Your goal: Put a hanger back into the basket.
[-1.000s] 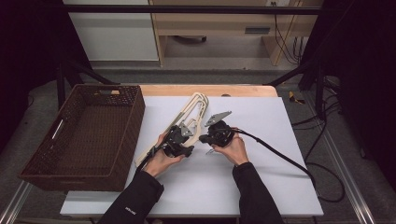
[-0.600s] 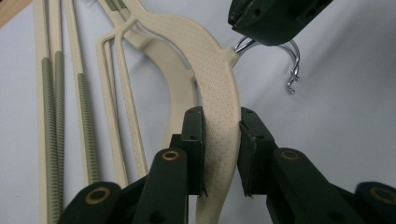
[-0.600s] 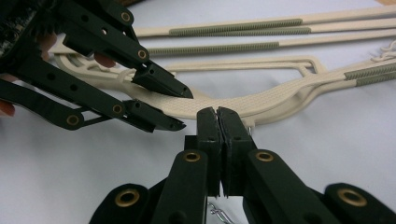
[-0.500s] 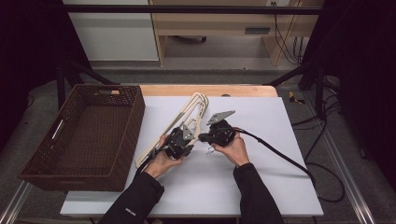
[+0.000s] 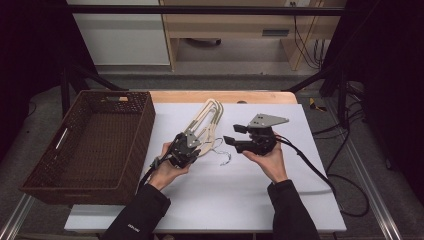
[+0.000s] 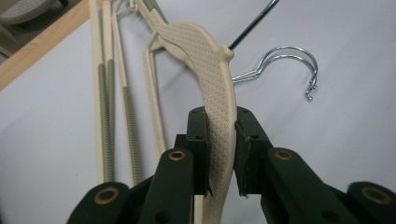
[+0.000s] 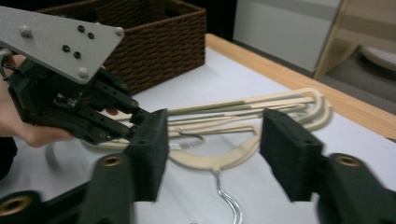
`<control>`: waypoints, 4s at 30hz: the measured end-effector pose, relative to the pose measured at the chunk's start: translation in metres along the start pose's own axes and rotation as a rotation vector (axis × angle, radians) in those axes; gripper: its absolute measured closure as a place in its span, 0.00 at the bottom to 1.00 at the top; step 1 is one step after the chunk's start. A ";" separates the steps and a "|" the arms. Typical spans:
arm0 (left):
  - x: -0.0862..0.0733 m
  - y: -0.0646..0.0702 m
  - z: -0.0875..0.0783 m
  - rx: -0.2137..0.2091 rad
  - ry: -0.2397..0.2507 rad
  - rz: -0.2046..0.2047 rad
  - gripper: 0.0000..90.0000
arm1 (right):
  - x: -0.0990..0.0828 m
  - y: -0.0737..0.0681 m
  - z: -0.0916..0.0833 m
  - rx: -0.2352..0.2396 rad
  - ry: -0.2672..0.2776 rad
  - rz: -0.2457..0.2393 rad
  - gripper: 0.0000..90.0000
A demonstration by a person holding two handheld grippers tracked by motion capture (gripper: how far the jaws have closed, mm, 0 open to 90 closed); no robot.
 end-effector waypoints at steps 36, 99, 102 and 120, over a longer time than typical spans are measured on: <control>0.003 -0.040 -0.073 0.079 0.183 -0.124 0.96 | -0.080 -0.003 -0.090 -0.119 0.032 0.118 0.07; -0.076 -0.203 -0.221 0.119 0.280 -0.282 0.96 | -0.089 -0.001 -0.109 -0.170 0.029 0.130 0.03; -0.086 -0.210 -0.220 0.131 0.273 -0.297 0.96 | -0.089 -0.001 -0.109 -0.170 0.028 0.130 0.03; -0.118 -0.210 -0.193 0.105 0.165 -0.286 0.96 | -0.090 -0.001 -0.107 -0.165 0.020 0.124 0.03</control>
Point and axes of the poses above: each handheld gripper's, and its own axes: z roughly forward along the jaws, x roughly out of its top, y roughly to its right, the point moved 2 cm from there along z, roughly forward along the jaws, and after that the axes turned 1 degree about y, right-handed, at the moved point
